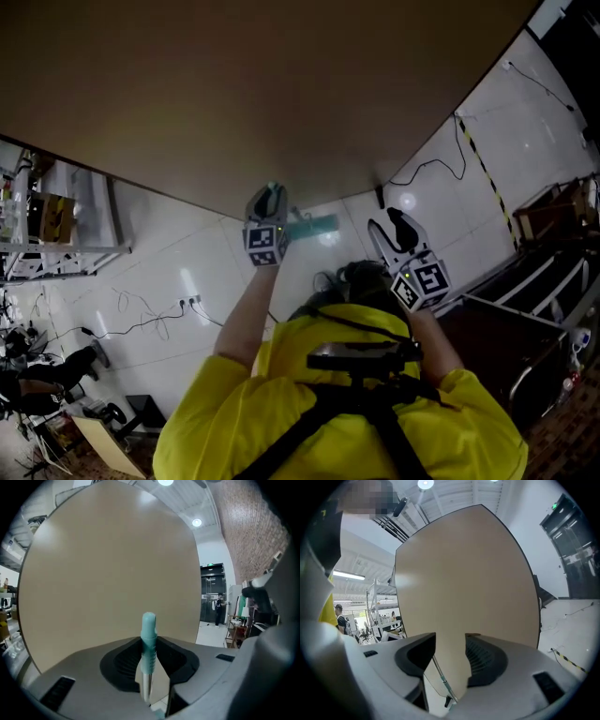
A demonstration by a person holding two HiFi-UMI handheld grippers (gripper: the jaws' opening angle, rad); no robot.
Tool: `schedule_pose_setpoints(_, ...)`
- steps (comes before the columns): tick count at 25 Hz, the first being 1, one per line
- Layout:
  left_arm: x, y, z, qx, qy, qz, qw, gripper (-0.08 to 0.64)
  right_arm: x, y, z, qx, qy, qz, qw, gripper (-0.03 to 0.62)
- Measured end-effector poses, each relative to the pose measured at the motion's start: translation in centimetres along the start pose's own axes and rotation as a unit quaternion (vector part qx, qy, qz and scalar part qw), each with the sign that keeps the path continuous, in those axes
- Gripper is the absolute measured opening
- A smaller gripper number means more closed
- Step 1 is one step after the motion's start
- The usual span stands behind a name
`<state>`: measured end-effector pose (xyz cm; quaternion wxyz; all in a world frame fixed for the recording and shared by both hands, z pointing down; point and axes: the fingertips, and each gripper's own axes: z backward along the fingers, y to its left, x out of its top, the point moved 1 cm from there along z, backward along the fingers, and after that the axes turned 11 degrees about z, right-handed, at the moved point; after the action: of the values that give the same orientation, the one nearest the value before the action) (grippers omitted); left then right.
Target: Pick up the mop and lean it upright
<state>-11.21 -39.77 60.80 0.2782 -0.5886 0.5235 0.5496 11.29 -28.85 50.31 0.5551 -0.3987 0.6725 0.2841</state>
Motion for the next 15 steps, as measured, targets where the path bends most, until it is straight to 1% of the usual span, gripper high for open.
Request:
schedule_pose_setpoints(3, 0.1, 0.8, -3.2, 0.002, 0.002, 0.000, 1.0000, 0.098, -0.7, 0.0, -0.6, 0.000, 0.009, -0.008, 1.000, 0.206)
schedule_pose_setpoints(6, 0.7, 1.8, -5.7, 0.032, 0.007, 0.004, 0.9995, 0.100, -1.2, -0.1, -0.9, 0.005, 0.015, -0.006, 1.000, 0.206)
schedule_pose_setpoints(7, 0.9, 2.0, -6.2, 0.040, 0.009, 0.007, 0.9991, 0.100, -1.3, -0.2, -1.1, 0.006, 0.016, -0.006, 1.000, 0.206)
schedule_pose_setpoints(13, 0.6, 3.2, -7.2, 0.060, 0.018, 0.023, 0.9978, 0.103, -1.4, 0.0, -2.2, 0.012, 0.014, -0.010, 1.000, 0.206)
schedule_pose_setpoints(15, 0.3, 3.5, -7.4, 0.061, 0.023, 0.028, 0.9975, 0.166, -1.6, 0.3, -2.6, 0.016, 0.016, -0.010, 1.000, 0.206)
